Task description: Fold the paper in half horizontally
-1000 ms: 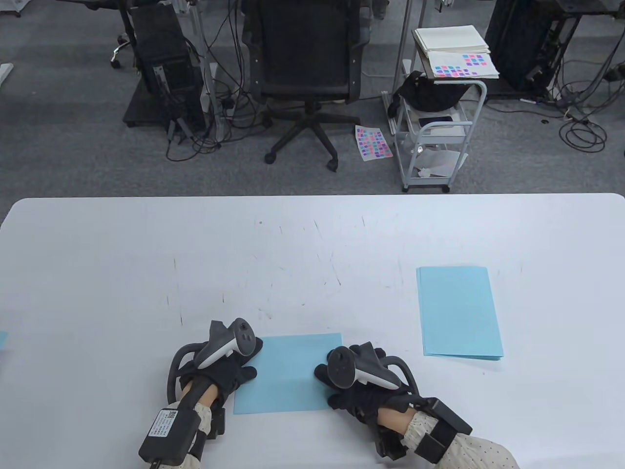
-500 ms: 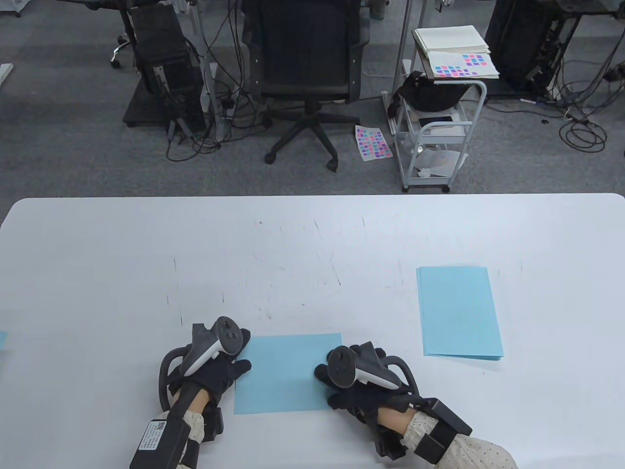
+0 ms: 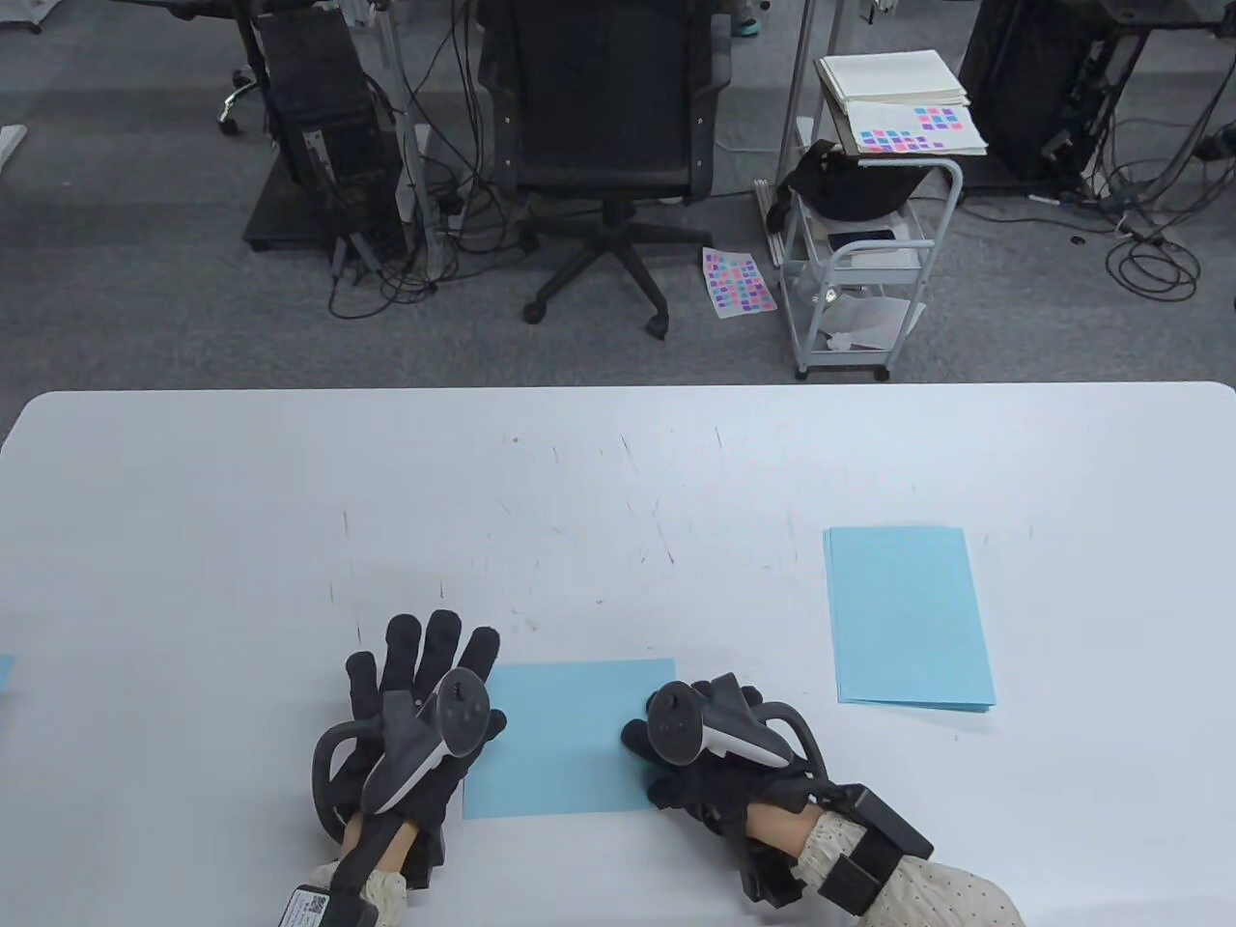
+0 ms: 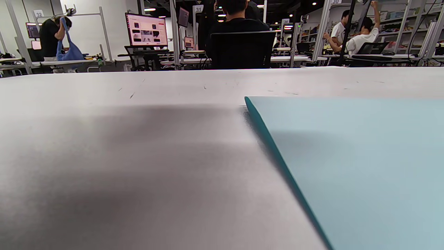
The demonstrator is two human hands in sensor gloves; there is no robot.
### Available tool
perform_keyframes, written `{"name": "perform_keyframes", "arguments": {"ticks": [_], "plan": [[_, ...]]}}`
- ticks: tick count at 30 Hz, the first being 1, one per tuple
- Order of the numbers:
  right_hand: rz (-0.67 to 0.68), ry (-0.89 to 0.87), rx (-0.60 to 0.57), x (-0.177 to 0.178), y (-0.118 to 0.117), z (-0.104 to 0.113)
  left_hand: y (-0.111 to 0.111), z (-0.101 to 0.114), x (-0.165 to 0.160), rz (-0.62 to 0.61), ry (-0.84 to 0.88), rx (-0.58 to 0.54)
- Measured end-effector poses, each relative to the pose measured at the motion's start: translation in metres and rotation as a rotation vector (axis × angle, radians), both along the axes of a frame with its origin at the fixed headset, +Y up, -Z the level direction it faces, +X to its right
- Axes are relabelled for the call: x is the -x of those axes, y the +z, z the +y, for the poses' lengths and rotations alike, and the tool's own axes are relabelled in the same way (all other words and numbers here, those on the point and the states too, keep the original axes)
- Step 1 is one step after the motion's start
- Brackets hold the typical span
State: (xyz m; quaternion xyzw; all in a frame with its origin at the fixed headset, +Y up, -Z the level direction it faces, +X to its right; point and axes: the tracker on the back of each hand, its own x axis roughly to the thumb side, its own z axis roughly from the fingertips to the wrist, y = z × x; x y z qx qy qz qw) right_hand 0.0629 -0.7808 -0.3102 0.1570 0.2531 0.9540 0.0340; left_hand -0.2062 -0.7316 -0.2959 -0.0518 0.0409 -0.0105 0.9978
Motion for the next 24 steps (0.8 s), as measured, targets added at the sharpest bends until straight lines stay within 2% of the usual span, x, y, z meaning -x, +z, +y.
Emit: {"name": "perform_keyframes", "arguments": {"ticks": [5, 9, 12, 15, 20, 24], "plan": [[-0.001, -0.013, 0.008, 0.003, -0.005, 0.007, 0.003, -0.001, 0.005, 0.001, 0.012, -0.003], [-0.021, -0.027, -0.033, 0.01, -0.016, 0.023, 0.006, -0.002, 0.007, -0.008, -0.001, 0.003], [-0.057, -0.047, -0.071, 0.02, -0.031, 0.039, 0.007, -0.001, 0.008, -0.015, 0.009, 0.001], [-0.084, -0.044, -0.096, 0.033, -0.046, 0.045, 0.007, -0.002, 0.008, -0.022, 0.013, 0.002], [-0.123, -0.063, -0.078, 0.053, -0.068, 0.04, 0.007, -0.003, 0.007, -0.037, 0.01, 0.013], [-0.114, -0.016, -0.054, 0.066, -0.075, 0.03, 0.007, -0.004, 0.007, -0.043, 0.018, 0.013]]}}
